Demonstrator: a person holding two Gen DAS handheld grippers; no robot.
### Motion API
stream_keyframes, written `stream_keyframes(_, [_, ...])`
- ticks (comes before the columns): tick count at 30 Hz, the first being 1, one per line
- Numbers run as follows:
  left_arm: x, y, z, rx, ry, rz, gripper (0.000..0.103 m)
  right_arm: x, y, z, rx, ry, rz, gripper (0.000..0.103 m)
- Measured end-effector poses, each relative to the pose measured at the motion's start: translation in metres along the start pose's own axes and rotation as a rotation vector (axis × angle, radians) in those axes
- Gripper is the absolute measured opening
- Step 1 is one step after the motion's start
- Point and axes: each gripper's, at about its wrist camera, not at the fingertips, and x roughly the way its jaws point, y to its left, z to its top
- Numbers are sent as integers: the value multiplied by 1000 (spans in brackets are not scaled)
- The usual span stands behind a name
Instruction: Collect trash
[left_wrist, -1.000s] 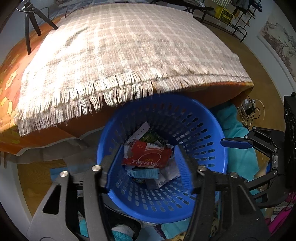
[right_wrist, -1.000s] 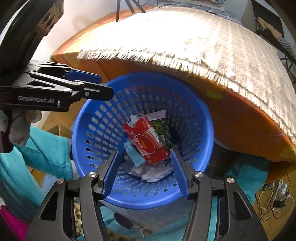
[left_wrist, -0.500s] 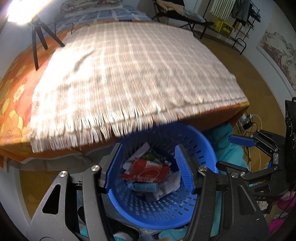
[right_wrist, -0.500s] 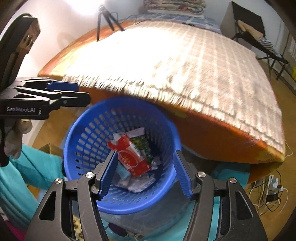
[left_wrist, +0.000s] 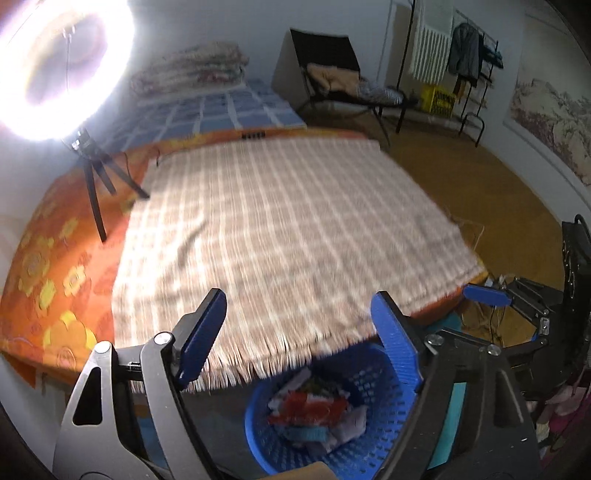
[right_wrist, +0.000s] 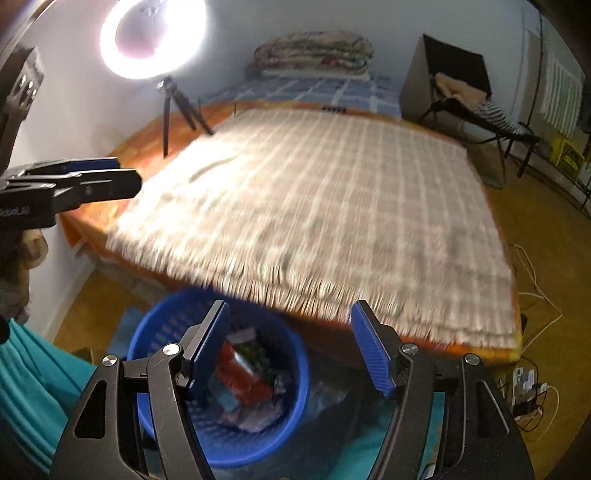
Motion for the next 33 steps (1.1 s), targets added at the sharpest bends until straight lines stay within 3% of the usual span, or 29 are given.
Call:
stream_keyframes(7, [-11,3,13,-9,-54,24,84,-17,-10,20,44,-88,-28,71])
stream_keyframes(20, [-21,6,13,-42,-78,42,100,-36,-14,36,71,-171,-58,76])
stream_keyframes(33, [-31,-1,28,-74,-132,26,100,-56,-16,50,54,-265,-102,80])
